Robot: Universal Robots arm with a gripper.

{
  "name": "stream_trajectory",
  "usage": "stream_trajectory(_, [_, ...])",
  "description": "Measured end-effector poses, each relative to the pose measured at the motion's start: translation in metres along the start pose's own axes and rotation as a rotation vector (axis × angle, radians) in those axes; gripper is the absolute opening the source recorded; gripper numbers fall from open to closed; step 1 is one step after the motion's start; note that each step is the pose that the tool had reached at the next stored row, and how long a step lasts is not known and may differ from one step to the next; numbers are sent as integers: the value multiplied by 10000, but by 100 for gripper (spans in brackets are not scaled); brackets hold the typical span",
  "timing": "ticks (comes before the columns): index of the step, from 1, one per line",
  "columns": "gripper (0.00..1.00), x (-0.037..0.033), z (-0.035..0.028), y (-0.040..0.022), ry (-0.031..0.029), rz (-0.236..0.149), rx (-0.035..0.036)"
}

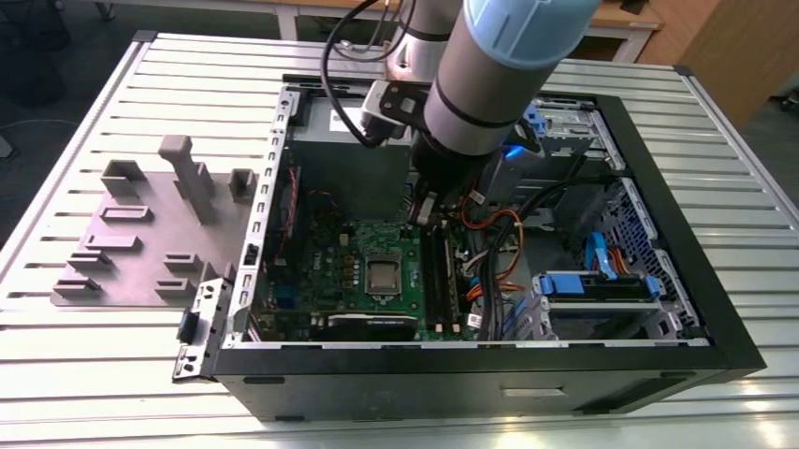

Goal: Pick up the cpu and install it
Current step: 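Install the first cpu locking lever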

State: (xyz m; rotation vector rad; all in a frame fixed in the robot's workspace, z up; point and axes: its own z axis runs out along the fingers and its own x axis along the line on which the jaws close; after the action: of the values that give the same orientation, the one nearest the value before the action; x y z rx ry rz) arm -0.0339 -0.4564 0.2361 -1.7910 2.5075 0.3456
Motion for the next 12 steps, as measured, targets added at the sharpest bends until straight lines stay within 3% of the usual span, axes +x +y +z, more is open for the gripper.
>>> stream_trajectory(7, [11,28,0,5,15,-80,-13])
stream_trajectory(12, [11,58,-7,-4,57,-82,0])
